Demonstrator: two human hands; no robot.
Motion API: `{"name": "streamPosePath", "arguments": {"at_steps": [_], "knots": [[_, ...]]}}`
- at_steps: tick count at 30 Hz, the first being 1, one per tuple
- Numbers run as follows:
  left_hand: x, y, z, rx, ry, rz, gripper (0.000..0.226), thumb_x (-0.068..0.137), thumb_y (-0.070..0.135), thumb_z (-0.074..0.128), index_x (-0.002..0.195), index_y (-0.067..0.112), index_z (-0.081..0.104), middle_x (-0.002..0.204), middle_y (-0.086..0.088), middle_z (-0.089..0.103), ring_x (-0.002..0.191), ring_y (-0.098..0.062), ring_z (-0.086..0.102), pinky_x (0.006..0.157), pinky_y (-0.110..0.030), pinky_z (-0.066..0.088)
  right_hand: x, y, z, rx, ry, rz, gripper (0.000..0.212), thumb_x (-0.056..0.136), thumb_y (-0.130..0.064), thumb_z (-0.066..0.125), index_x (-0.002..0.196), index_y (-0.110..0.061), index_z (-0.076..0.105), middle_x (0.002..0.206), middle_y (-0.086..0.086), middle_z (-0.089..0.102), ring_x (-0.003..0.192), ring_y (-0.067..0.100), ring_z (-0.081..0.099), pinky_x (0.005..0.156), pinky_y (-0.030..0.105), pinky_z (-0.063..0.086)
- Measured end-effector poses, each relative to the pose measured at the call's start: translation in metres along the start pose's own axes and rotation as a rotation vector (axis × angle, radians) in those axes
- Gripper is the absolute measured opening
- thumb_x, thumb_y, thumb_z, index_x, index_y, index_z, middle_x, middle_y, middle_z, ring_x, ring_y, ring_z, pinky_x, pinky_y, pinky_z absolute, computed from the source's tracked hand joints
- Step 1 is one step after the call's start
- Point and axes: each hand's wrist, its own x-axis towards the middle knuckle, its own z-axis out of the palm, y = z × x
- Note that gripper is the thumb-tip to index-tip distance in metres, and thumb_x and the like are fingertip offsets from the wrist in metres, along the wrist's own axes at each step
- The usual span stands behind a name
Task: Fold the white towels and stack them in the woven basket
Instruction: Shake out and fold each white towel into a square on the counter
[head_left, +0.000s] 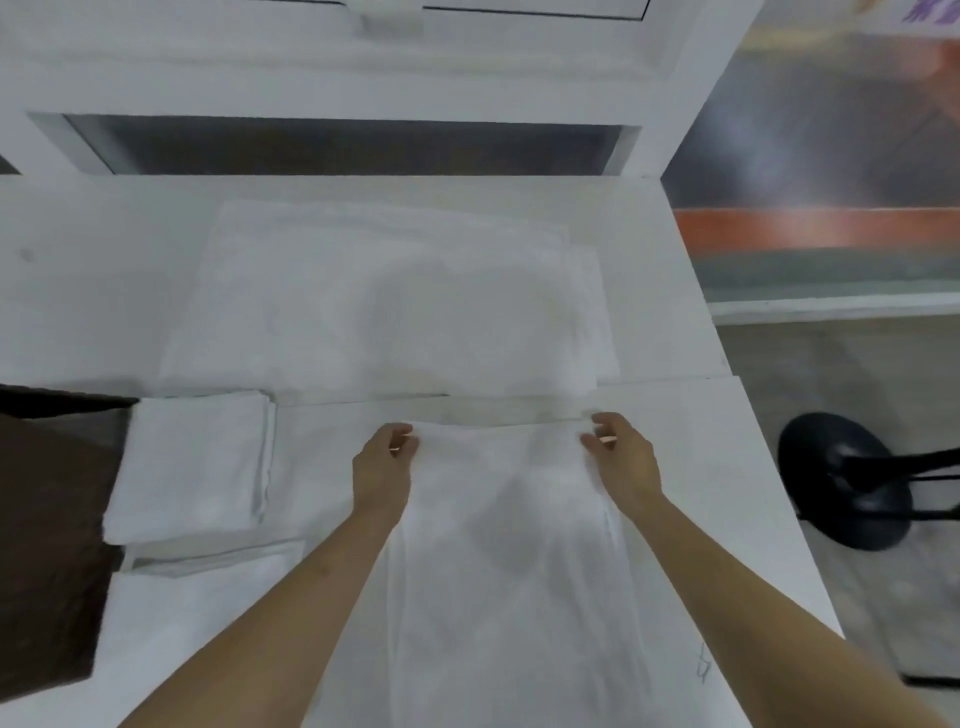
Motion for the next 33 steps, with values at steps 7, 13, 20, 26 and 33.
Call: {"name": "streamPosePath", "arguments": {"at_steps": [7, 13, 20, 26, 33], "knots": [[-0.017, -0.038, 0.012, 0.429, -0.082, 0.311, 0.025, 0.101, 0.018, 0.060, 0.125, 0.016, 0.066, 0.134, -0.002, 0.057, 0.122, -0.024, 0.051, 0.102, -0.034, 0.044, -0.029, 0.023, 0.010, -0.338, -0.086, -0.206, 0.040, 0.100, -0.030, 0.061, 0.139, -0.035, 0.054, 0.144, -0.010, 0.051, 0.129, 0.014, 0.050, 0.094, 0.036, 0.051], [-0.067, -0.065, 0.024, 0.679, -0.125, 0.509, 0.030, 0.088, 0.021, 0.078, 0.117, 0.021, 0.073, 0.138, -0.005, 0.062, 0.123, -0.030, 0.060, 0.090, -0.044, 0.055, -0.074, 0.053, 0.016, -0.504, -0.074, -0.450, 0.036, 0.093, -0.028, 0.071, 0.128, -0.023, 0.065, 0.134, -0.001, 0.061, 0.115, 0.026, 0.062, 0.083, 0.039, 0.057], [-0.146, -0.110, 0.031, 0.748, -0.165, 0.719, 0.030, 0.077, 0.021, 0.088, 0.105, 0.021, 0.078, 0.131, -0.007, 0.068, 0.118, -0.029, 0.067, 0.088, -0.040, 0.059, -0.153, 0.100, 0.015, -0.563, -0.108, -0.644, 0.038, 0.085, -0.026, 0.080, 0.120, -0.022, 0.065, 0.132, 0.002, 0.062, 0.119, 0.026, 0.062, 0.088, 0.041, 0.056], [-0.208, -0.166, 0.023, 0.706, -0.207, 0.839, 0.060, 0.109, 0.046, 0.020, 0.111, 0.020, 0.075, 0.139, -0.006, 0.062, 0.135, -0.020, 0.043, 0.115, -0.028, 0.031, -0.212, 0.156, -0.003, -0.597, -0.127, -0.787, 0.032, 0.088, -0.024, 0.076, 0.119, -0.021, 0.069, 0.138, 0.003, 0.059, 0.128, 0.024, 0.054, 0.100, 0.041, 0.052], [-0.246, -0.197, -0.001, 0.696, -0.363, 0.682, 0.054, 0.093, 0.031, 0.072, 0.143, 0.022, 0.057, 0.162, 0.002, 0.030, 0.152, -0.018, 0.024, 0.115, -0.036, 0.038, -0.247, 0.190, -0.021, -0.631, -0.274, -0.723, 0.046, 0.091, -0.040, 0.073, 0.134, -0.025, 0.063, 0.158, -0.010, 0.046, 0.149, 0.014, 0.038, 0.115, 0.035, 0.040]]}}
